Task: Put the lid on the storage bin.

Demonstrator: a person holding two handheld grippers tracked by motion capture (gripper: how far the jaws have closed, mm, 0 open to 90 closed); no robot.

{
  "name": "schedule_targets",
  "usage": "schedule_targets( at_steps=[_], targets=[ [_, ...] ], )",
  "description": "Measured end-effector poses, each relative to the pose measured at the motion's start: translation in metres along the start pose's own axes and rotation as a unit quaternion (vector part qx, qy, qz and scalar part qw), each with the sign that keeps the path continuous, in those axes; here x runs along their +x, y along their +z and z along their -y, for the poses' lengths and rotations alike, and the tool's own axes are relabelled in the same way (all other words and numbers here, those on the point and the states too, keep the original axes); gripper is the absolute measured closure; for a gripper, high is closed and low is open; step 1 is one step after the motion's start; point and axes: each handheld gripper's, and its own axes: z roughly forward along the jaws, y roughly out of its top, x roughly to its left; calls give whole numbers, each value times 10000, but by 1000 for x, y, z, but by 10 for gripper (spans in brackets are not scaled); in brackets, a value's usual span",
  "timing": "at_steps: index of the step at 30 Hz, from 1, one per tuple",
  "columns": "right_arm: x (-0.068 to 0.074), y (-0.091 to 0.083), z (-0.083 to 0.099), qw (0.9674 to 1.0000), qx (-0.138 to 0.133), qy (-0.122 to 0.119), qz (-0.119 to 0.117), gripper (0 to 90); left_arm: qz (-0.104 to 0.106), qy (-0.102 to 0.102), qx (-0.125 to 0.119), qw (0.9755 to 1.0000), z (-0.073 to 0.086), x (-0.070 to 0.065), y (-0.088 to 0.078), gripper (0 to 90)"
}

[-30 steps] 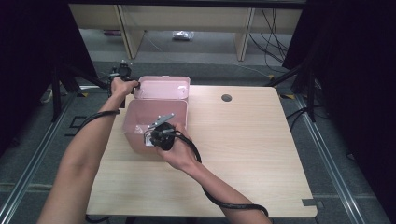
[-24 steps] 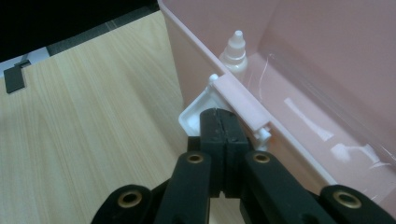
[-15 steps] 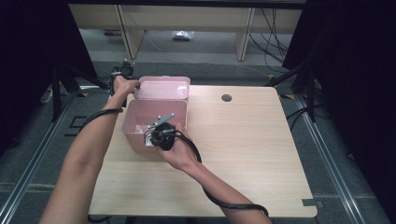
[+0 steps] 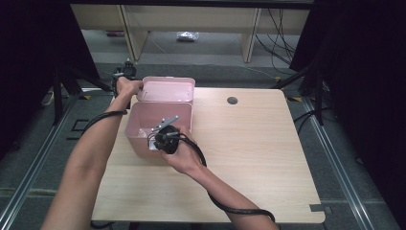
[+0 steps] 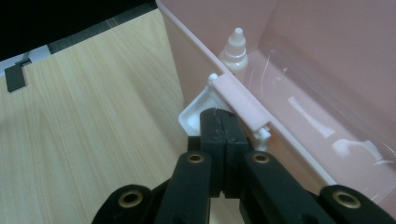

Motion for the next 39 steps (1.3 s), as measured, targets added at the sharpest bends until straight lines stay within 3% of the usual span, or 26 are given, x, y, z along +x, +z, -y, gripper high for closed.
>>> schedule_targets(
  at_steps=[2, 4, 5, 10, 11, 13, 16, 18, 25, 26, 35, 39],
  targets=[
    [0, 1, 0, 10000, -25, -50, -2, 900, 10, -54, -4, 10000, -1, 0, -1, 871],
    [-3, 2, 0, 9995, -139, -288, -15, 900, -36, -117, 155, 9998, -2, 0, -5, 873],
    [-2, 2, 0, 9995, -125, -277, -20, 900, 15, -89, 56, 9999, -2, 0, -4, 873],
    [-2, 2, 0, 9996, -88, -257, -18, 900, 27, -102, 0, 9999, -3, 0, -6, 875],
    [-2, 2, 0, 9996, -88, -270, -17, 900, 20, -23, 49, 10000, -4, 2, -8, 875],
    [-2, 2, 0, 9996, -84, -272, -25, 900, 32, -102, -30, 9999, -3, 1, -8, 876],
    [0, 1, -1, 9998, -25, -187, -42, 900, 28, -23, 19, 10000, -4, 3, -10, 875],
    [-1, 1, -1, 9996, -50, -267, -29, 900, 21, -104, 72, 9999, -5, 3, -12, 876],
    [0, 2, 0, 9997, -88, -224, -29, 900, 46, -38, -23, 10000, -6, 3, -15, 876],
    [0, 1, 0, 9997, -49, -252, -29, 900, 39, -112, -49, 9999, -5, 2, -15, 876],
    [0, 1, 0, 9997, -7, -250, -31, 900, 32, -125, 33, 9999, -8, 4, -22, 877],
    [0, 1, 0, 9996, -14, -297, -19, 900, 34, -204, -53, 9998, -7, 6, -24, 879]
  ],
)
